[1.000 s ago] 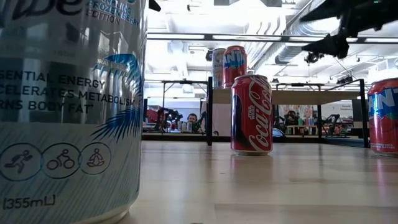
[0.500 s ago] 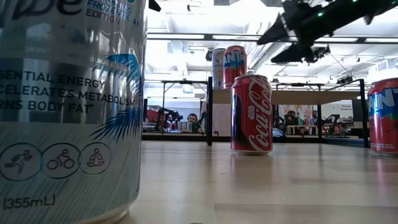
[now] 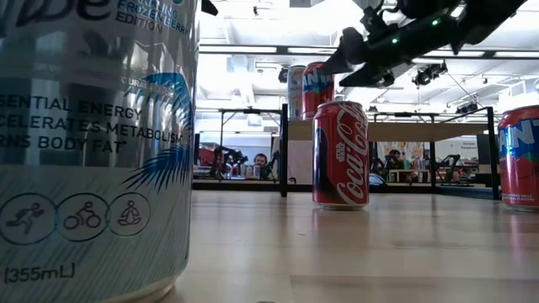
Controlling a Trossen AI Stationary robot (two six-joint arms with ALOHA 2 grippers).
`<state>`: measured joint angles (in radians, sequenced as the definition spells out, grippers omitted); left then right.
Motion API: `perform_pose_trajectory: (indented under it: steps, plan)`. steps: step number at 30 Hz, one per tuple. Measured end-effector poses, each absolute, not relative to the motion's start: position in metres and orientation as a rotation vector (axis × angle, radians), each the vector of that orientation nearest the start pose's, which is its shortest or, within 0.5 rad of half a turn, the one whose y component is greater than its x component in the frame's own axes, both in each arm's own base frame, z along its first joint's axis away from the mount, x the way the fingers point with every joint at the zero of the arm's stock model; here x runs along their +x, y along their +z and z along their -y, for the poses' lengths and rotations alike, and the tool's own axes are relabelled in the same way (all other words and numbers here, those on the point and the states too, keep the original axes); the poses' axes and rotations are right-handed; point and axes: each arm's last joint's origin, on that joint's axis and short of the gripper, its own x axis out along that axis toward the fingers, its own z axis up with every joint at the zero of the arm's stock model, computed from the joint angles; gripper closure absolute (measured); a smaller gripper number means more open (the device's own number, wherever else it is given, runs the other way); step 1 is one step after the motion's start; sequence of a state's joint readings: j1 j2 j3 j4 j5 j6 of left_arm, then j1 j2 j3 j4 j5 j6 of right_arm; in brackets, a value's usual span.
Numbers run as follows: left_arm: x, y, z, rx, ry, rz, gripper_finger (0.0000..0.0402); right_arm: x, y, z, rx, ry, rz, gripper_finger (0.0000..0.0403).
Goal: Place canned beverage on shelf
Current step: Put the left red soda can on the shelf
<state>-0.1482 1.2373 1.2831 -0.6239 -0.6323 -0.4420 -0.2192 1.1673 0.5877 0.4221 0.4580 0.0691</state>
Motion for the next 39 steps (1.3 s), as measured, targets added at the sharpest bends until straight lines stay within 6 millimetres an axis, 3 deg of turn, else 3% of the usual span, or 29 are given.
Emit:
perform_pose_trajectory:
  steps: [14,27,32,39]
  plan:
    - [0.252,0.374,0.02,-0.201,0.577,-0.424,0.0064,0.262,0.231,0.077,0.139,-0.834,0.02,0.0004]
    - [0.252,0.374,0.02,-0.201,0.577,-0.424,0.0064,0.265,0.228,0.086,0.246,-0.846,0.097,0.0007]
    - [0.252,0.374,0.02,-0.201,0.577,-0.424,0.0064,0.265,0.227,0.086,0.244,-0.846,0.096,0.0037]
    - [0.252,0.374,0.02,-0.201,0.577,-0.423,0.0064,0.265,0.227,0.086,0.242,-0.834,0.092,0.0116]
